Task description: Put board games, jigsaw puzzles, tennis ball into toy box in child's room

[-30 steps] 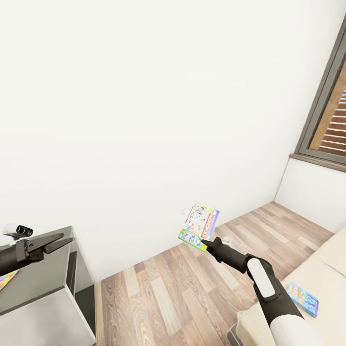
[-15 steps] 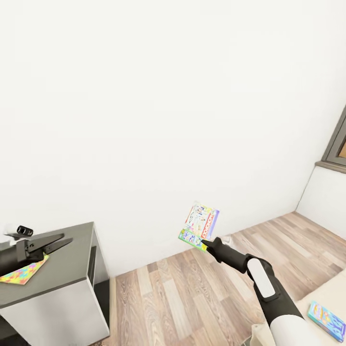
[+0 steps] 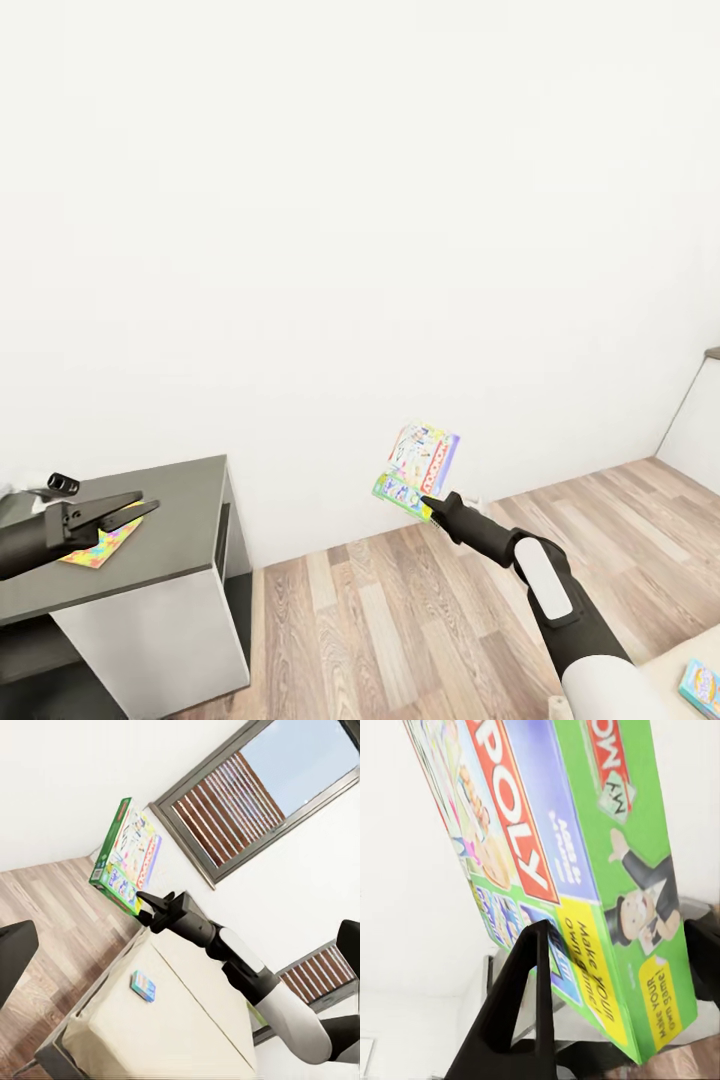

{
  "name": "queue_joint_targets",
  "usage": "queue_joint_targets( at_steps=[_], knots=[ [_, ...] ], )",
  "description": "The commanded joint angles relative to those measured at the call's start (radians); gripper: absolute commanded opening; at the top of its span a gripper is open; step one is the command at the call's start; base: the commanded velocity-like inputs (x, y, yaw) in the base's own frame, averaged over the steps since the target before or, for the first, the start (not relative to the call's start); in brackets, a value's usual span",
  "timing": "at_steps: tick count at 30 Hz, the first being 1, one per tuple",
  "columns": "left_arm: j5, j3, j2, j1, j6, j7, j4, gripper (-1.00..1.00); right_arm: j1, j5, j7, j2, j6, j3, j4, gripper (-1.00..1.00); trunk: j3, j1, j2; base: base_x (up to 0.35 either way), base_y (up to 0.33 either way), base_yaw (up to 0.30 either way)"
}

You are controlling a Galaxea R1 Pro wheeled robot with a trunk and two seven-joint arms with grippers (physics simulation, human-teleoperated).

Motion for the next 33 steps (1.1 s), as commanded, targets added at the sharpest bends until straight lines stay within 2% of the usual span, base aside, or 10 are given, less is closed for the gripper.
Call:
queue_joint_targets(
  at_steps=[1, 7, 21, 28, 33],
  knots=[
    [0.000, -0.001, 0.000, -0.001, 0.005, -0.003, 0.000, 1.00, -0.001, 0.001, 0.003, 0.000, 0.000, -0.001, 0.000, -1.00, 0.001, -0.004, 0.006, 0.000, 0.000, 0.005],
    [0.000, -0.004, 0.000, -0.001, 0.005, -0.002, 0.000, 1.00, -0.001, 0.000, 0.005, -0.001, -0.010, -0.001, 0.000, -1.00, 0.020, -0.027, 0.048, 0.000, 0.000, 0.001],
    [-0.001, -0.004, -0.001, -0.001, 0.005, -0.002, 0.000, 1.00, -0.001, 0.000, 0.004, -0.003, -0.012, -0.004, -0.001, -1.00, 0.031, -0.027, 0.048, 0.000, -0.003, 0.168],
    [-0.001, -0.003, -0.004, -0.001, 0.005, -0.001, 0.001, 1.00, -0.001, 0.000, 0.004, -0.002, -0.012, -0.003, -0.001, -1.00, 0.038, -0.027, 0.048, 0.047, -0.222, 0.210],
    [-0.001, -0.003, -0.004, -0.001, 0.005, -0.001, 0.002, 1.00, -0.001, 0.001, 0.004, -0.001, -0.011, 0.000, -0.001, -1.00, 0.039, -0.027, 0.048, 0.142, -0.135, 0.052]
  ],
)
